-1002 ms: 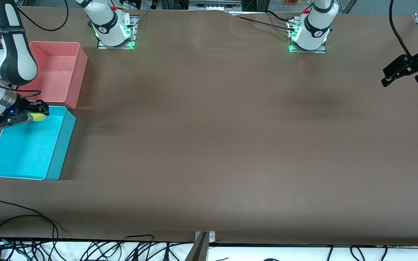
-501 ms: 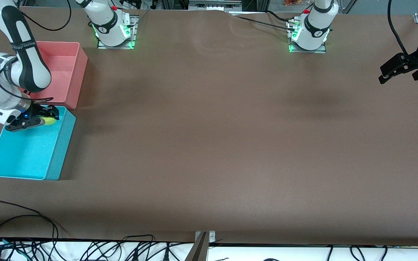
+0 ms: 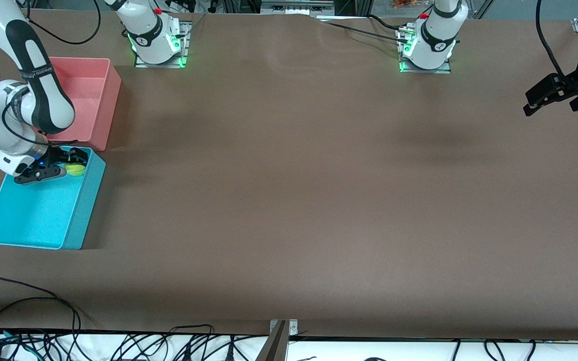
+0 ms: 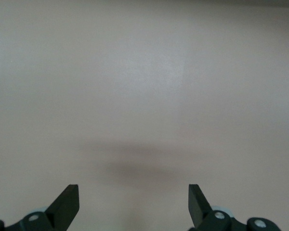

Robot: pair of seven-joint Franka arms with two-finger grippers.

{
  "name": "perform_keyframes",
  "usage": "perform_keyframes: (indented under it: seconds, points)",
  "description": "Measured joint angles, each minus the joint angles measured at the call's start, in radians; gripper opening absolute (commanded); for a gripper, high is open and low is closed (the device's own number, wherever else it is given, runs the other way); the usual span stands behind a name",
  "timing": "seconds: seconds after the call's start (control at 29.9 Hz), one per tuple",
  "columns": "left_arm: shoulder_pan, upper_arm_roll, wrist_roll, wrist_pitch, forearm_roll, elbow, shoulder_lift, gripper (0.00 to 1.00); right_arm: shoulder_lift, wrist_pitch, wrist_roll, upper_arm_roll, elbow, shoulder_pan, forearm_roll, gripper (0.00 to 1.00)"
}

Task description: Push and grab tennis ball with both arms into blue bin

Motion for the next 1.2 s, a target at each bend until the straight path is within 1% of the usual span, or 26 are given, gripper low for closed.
perform_keyframes:
  seconds: [0.13,0.27,0.43,0.57,0.7,0.77,0.87,0.97,1.1,1.2]
  points:
    - [0.0,0.0,0.0,0.0,0.0,0.0,0.0,1.0,-0.011,-0.036,0.0,-0.001,0.023,0.0,0.0,1.0]
    - [0.0,0.0,0.0,0.0,0.0,0.0,0.0,1.0,-0.035,-0.156,0.0,-0.002,0.076,0.0,0.001,1.0]
    - [0.0,0.0,0.0,0.0,0.0,0.0,0.0,1.0,-0.084,-0.377,0.011,-0.007,0.184,0.0,0.014,1.0]
    - [0.0,0.0,0.0,0.0,0.0,0.0,0.0,1.0,-0.121,-0.553,0.058,-0.017,0.277,0.012,0.021,1.0]
    - [0.0,0.0,0.0,-0.001,0.0,0.0,0.0,1.0,-0.152,-0.724,0.145,-0.041,0.369,0.057,0.023,1.0]
    - [-0.001,0.0,0.0,-0.001,0.0,0.0,0.0,1.0,-0.163,-0.784,0.193,-0.055,0.405,0.089,0.023,1.0]
    - [-0.001,0.0,0.0,-0.001,0.0,0.0,0.001,1.0,-0.181,-0.84,0.271,-0.071,0.447,0.144,0.024,1.0]
    - [-0.001,0.0,0.0,-0.001,0.0,0.0,0.001,1.0,-0.201,-0.859,0.336,-0.072,0.469,0.189,0.024,1.0]
    - [-0.001,0.0,0.0,-0.001,0.0,0.0,0.001,1.0,-0.22,-0.869,0.406,-0.048,0.498,0.221,0.024,1.0]
    - [-0.001,0.0,0.0,-0.001,0.0,0.0,0.001,1.0,-0.226,-0.904,0.439,-0.022,0.549,0.23,0.023,1.0]
